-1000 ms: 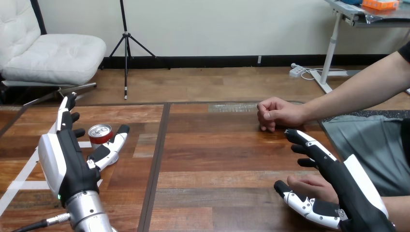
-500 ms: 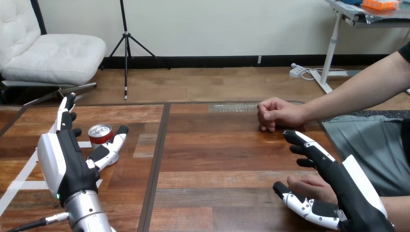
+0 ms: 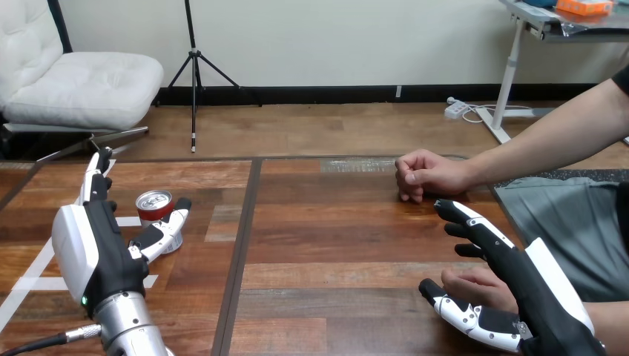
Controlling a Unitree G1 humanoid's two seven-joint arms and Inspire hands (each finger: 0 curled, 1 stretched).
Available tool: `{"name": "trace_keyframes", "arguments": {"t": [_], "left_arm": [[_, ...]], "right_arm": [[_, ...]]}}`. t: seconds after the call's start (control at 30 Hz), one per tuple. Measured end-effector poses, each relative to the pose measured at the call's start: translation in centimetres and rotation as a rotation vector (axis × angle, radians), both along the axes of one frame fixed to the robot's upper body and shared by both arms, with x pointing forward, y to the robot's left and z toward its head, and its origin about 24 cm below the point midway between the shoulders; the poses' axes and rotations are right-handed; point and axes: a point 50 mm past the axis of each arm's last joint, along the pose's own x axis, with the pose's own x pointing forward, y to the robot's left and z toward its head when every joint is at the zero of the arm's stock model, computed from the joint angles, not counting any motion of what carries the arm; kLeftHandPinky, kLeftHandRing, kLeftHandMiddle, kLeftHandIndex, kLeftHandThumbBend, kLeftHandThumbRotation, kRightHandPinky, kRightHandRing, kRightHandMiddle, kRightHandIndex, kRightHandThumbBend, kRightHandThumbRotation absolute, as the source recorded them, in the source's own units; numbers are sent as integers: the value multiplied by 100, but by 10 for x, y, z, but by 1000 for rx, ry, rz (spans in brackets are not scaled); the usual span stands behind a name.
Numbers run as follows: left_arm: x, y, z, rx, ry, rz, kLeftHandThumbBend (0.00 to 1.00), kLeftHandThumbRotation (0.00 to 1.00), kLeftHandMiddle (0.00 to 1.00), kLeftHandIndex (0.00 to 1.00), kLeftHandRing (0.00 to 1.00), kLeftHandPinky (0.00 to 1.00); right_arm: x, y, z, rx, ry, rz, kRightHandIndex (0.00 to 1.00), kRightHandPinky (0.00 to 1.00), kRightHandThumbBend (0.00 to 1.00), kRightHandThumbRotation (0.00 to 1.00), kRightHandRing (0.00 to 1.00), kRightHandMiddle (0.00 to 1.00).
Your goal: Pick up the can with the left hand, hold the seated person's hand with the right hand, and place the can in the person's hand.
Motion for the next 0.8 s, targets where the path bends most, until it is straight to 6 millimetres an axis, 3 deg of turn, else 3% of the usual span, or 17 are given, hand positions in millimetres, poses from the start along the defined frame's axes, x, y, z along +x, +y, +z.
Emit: {"name": "trace_keyframes", "arguments": {"t": [0.8], "left_arm": [[5,1,2,67,39,1,76,6,90,89,85,72]], "right_arm": [[0,0,0,0,3,4,91,84,43,12,90,92]]}}
